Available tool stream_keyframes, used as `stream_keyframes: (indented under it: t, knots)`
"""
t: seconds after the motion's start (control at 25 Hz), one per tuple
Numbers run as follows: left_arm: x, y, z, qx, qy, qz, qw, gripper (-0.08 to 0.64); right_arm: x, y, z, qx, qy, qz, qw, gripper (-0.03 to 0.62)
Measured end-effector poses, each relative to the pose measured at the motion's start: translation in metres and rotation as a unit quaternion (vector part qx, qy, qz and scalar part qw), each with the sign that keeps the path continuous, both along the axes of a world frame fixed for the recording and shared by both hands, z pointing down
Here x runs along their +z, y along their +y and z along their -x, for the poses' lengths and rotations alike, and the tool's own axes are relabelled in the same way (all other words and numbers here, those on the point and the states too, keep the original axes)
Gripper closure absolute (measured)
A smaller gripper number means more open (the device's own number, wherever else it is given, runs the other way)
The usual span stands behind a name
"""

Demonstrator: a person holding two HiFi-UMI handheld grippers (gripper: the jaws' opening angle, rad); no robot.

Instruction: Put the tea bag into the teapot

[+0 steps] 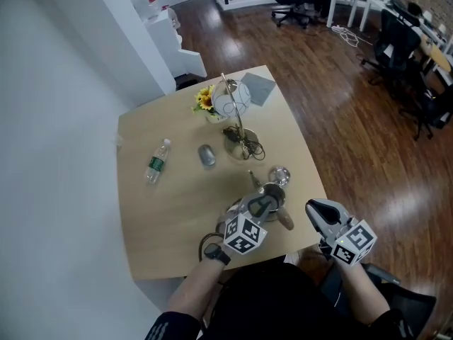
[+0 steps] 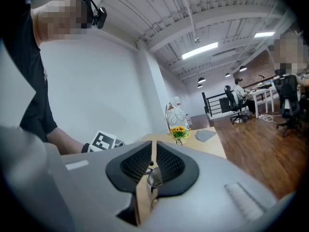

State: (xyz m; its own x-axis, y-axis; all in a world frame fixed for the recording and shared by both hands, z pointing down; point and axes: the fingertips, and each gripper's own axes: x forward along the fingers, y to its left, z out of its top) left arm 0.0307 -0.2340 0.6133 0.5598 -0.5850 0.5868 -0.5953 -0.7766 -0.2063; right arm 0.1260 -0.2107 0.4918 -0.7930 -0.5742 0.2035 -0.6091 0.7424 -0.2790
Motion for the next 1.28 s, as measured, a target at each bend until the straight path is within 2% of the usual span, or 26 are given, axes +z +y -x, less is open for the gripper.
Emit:
stream_keyframes:
  t: [0.2, 0.36, 0.56, 0.76, 1.08, 1.28]
  knots:
    - [-0.041, 0.008, 0.028, -0.038, 0.05, -0.028, 0.9976, 0.445, -0.006, -0.001, 0.014, -0.024, -0.007, -0.008, 1.0, 0.555]
    - [-0.077, 0.024, 0.068, -0.091, 0.092, -0.057, 0.99, 0.436, -0.009, 0.0, 0.019, -0.045, -0.009, -0.014, 0.999, 0.554]
    - [-0.099, 0.054, 0.118, -0.159, 0.104, -0.073, 0.979, 0.422, -0.017, -0.001, 0.022, -0.072, -0.006, -0.024, 0.997, 0.555]
    - [-0.099, 0.088, 0.147, -0.218, 0.122, -0.064, 0.9661, 0.408, -0.021, 0.003, 0.03, -0.105, -0.008, -0.031, 0.994, 0.554]
    - [-0.078, 0.137, 0.155, -0.242, 0.129, -0.039, 0.9609, 0.397, -0.027, 0.018, 0.047, -0.133, -0.008, -0.039, 0.99, 0.554]
    - [-0.08, 0.16, 0.162, -0.227, 0.136, -0.041, 0.9635, 0.388, -0.034, 0.044, 0.058, -0.124, 0.0, -0.044, 0.991, 0.555]
